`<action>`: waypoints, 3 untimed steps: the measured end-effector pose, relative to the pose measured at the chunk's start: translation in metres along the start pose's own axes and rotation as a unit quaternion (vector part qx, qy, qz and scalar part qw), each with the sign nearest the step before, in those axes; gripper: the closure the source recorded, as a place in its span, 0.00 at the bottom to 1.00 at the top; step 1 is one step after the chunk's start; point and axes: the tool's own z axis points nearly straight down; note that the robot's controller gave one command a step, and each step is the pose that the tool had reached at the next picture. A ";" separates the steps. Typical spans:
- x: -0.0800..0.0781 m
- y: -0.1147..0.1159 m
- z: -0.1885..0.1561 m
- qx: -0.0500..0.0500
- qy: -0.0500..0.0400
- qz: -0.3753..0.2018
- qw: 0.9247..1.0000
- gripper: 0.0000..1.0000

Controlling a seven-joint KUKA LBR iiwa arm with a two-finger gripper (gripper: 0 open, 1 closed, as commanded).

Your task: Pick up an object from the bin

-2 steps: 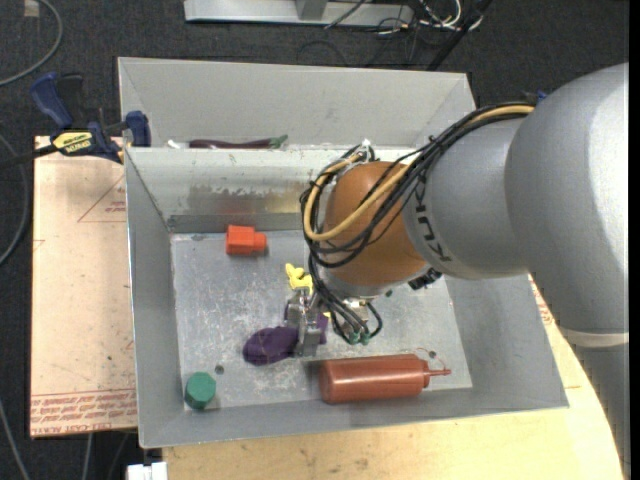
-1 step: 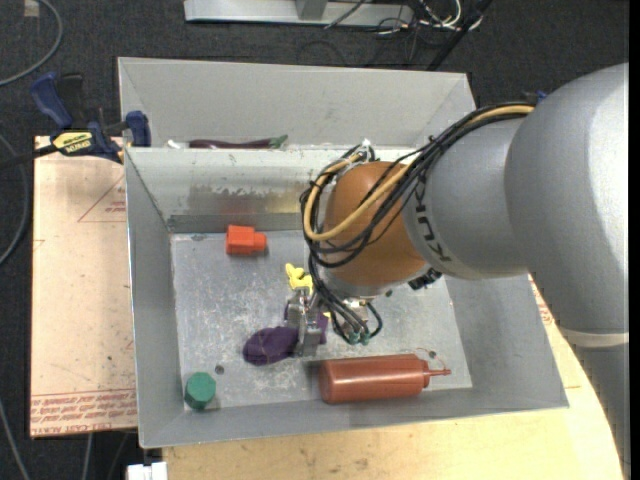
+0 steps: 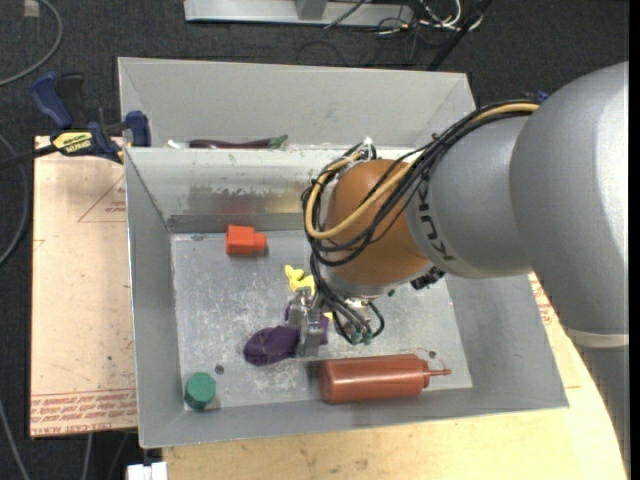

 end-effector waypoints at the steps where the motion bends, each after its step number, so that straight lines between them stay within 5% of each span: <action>1: 0.001 0.000 -0.020 0.000 0.001 0.000 1.000 1.00; 3: -0.002 0.000 -0.043 0.000 -0.004 0.000 1.000 1.00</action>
Offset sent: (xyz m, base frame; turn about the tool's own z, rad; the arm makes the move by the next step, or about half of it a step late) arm -0.0001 -0.0001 0.0198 0.0000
